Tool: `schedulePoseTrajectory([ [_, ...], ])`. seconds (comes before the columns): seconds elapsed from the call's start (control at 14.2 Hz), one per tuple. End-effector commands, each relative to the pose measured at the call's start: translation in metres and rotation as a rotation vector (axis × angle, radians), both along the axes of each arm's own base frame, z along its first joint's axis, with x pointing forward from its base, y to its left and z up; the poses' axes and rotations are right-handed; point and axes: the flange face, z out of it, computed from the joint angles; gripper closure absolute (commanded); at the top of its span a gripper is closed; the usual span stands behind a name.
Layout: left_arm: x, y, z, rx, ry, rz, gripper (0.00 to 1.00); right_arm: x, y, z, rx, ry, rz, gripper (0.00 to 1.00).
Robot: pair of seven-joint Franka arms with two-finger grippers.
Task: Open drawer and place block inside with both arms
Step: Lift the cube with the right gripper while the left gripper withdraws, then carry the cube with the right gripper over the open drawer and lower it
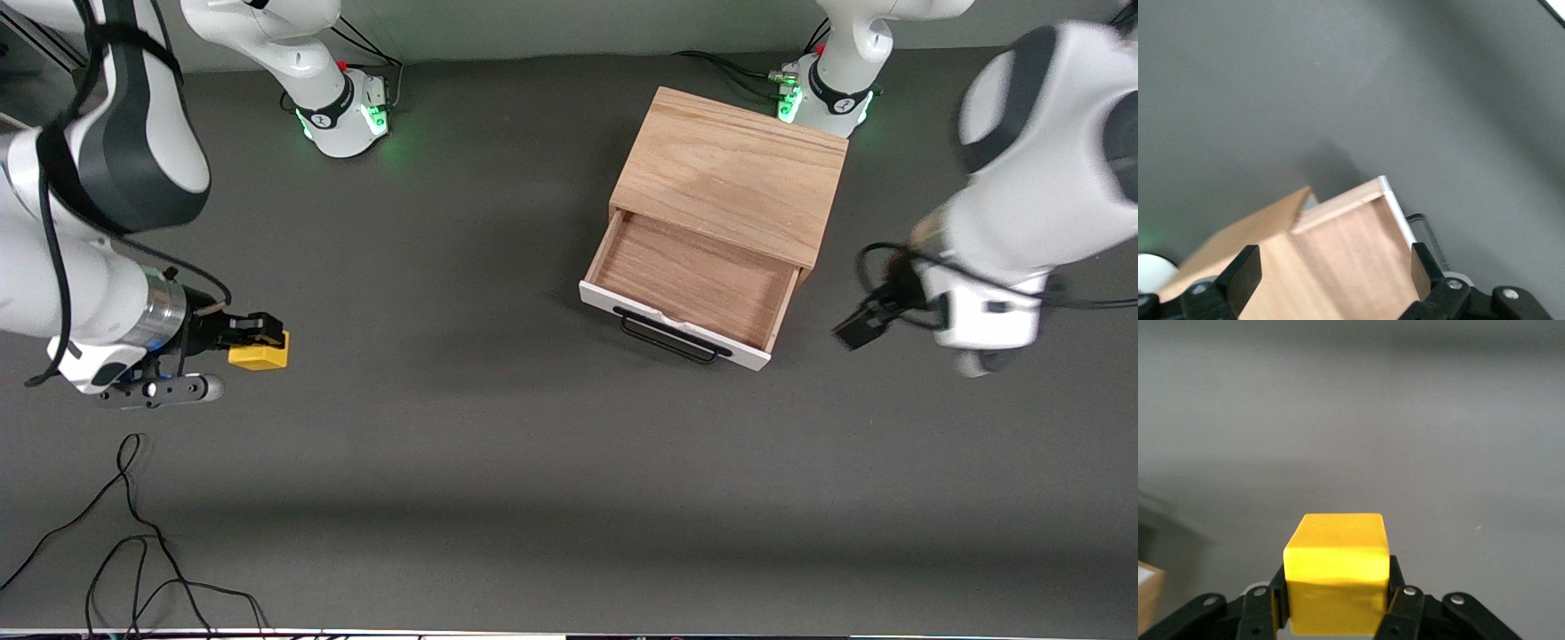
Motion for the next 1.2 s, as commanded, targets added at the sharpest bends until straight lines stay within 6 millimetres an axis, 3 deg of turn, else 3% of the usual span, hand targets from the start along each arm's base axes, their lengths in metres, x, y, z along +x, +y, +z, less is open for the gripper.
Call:
schedulePoseTrajectory([
  [0.0,-0.023,0.039,0.015,-0.027,0.010,-0.123,0.00,-0.008,0.072,0.035,0.007,-0.031,-0.045,0.88],
  [0.21,-0.045,0.087,0.024,-0.042,0.008,-0.280,0.00,-0.026,0.147,0.054,0.022,-0.082,-0.116,0.88],
  [0.35,-0.055,0.108,0.027,-0.043,0.013,-0.408,0.00,-0.032,0.203,0.060,0.047,-0.110,-0.181,0.88],
  [0.56,-0.060,0.119,0.035,-0.021,0.014,-0.565,0.00,-0.046,0.271,0.036,0.054,-0.105,-0.280,0.88],
  [0.85,-0.063,0.119,0.044,0.003,-0.009,-0.601,0.00,-0.073,0.350,0.000,0.083,-0.122,-0.364,0.88],
  [1.13,-0.067,0.120,0.048,0.009,-0.052,-0.700,0.00,-0.100,0.416,-0.041,0.117,-0.146,-0.399,0.88],
])
